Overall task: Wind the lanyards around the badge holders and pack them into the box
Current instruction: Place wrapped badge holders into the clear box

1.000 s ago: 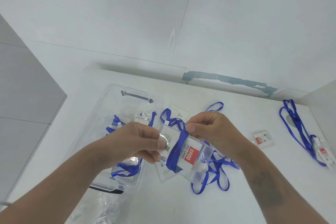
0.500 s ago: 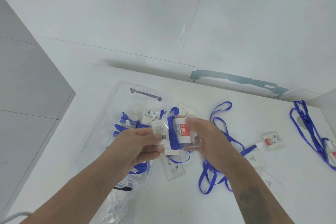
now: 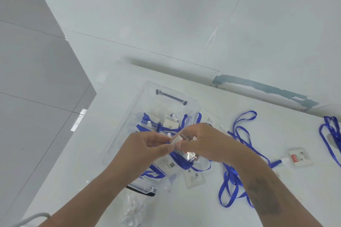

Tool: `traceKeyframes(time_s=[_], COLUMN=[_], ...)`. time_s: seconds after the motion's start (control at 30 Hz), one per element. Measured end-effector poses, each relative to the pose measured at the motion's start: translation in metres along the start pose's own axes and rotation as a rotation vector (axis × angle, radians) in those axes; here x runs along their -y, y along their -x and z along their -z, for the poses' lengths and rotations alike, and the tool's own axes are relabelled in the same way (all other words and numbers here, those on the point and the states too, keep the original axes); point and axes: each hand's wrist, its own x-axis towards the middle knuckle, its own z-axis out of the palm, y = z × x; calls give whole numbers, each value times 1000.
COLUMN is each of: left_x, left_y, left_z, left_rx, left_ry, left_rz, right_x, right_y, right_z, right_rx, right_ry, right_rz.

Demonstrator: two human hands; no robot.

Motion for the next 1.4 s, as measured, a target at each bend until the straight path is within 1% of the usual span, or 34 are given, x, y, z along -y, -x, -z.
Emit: traceKeyframes(time_s=[0.1, 0.17, 0.23, 0.3, 0.33, 0.37, 0.43, 0.63, 0.7, 0.77, 0.8, 0.9, 0.93, 0.97, 1.03, 1.07, 1.13, 1.27, 1.4], left_x=[8, 15, 20, 24, 25, 26, 28, 36, 36, 35, 35, 32, 31, 30, 27, 27, 28, 30, 31], left_y=[-5, -9, -15, -21, -24, -26, -29, -41, -46, -51, -54, -61, -63, -65, -68, -68, -70, -72, -71], left_z=[6, 9, 11, 12, 12, 10, 7, 4, 3, 3, 4, 3, 2, 0, -3, -3, -3, 0, 1], left_rx=[-63, -113, -175, -242, -271, -296, -323, -295, -291, -295, -300, -339, -356, -370, -385, -390, -390, -343, -285], left_ry=[32, 50, 101, 202, 258, 314, 381, 339, 370, 450, 509, 699, 731, 748, 767, 767, 754, 718, 788], left_rz=[14, 28, 48, 82, 103, 123, 148, 165, 178, 200, 215, 273, 281, 284, 279, 276, 264, 229, 243], right_x=[4, 5, 6, 5, 3, 1, -5, -4, 0, 3, 4, 6, 6, 6, 6, 8, 13, 20, 21], right_y=[-11, -20, -28, -37, -39, -42, -44, -51, -56, -64, -68, -79, -82, -84, -87, -88, -90, -95, -102], right_z=[-6, -10, -14, -19, -21, -22, -23, -9, -5, -6, -7, -16, -18, -21, -23, -23, -19, -9, -2], right_rx=[-4, -63, -168, -280, -332, -378, -426, -365, -378, -392, -397, -408, -419, -436, -441, -428, -387, -306, -233], right_ry=[22, -33, -215, -476, -546, -548, -385, 94, 190, 166, 99, -291, -354, -343, -162, -59, 49, 164, 152], right_rz=[2, 6, 13, -14, -35, -46, -52, -79, -78, -88, -98, -153, -171, -172, -159, -154, -148, -70, -59])
